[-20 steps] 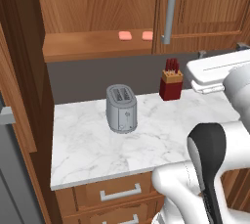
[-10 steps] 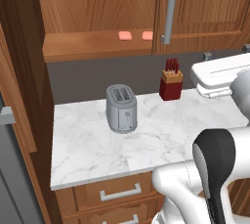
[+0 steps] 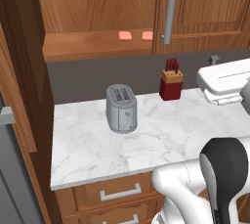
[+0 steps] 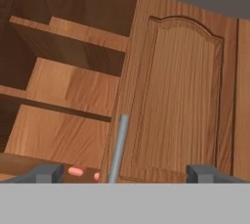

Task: Pick up the bar soap and bar soap from the sink, and place them back in the cabinet, and close the cabinet doors.

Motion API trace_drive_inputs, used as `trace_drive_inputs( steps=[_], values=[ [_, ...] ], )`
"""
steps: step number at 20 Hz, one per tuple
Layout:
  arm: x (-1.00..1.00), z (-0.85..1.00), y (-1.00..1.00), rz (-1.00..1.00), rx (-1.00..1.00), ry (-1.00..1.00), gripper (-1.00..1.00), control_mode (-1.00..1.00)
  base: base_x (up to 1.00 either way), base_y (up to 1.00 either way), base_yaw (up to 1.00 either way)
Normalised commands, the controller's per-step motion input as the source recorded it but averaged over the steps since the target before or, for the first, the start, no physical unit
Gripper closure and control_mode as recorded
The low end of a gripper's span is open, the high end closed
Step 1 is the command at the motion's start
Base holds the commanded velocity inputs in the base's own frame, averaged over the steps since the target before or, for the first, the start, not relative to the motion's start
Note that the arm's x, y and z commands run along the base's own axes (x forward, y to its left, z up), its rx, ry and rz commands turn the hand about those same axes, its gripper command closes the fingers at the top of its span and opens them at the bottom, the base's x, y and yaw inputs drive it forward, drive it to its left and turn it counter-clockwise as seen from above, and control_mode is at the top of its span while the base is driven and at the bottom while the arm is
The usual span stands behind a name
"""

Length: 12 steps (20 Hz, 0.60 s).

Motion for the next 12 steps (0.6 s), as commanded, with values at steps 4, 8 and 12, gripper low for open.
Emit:
trace_drive_inputs(
  steps=[4, 8, 12],
  values=[
    [-0.23, 0.0, 0.0, 0.0, 0.0, 0.0, -1.0, -1.0, 0.0, 0.0, 0.0],
    [-0.2, 0.0, 0.0, 0.0, 0.0, 0.0, -1.0, -1.0, 0.0, 0.0, 0.0],
    [-0.11, 0.0, 0.0, 0.0, 0.0, 0.0, -1.0, -1.0, 0.0, 0.0, 0.0]
  ],
)
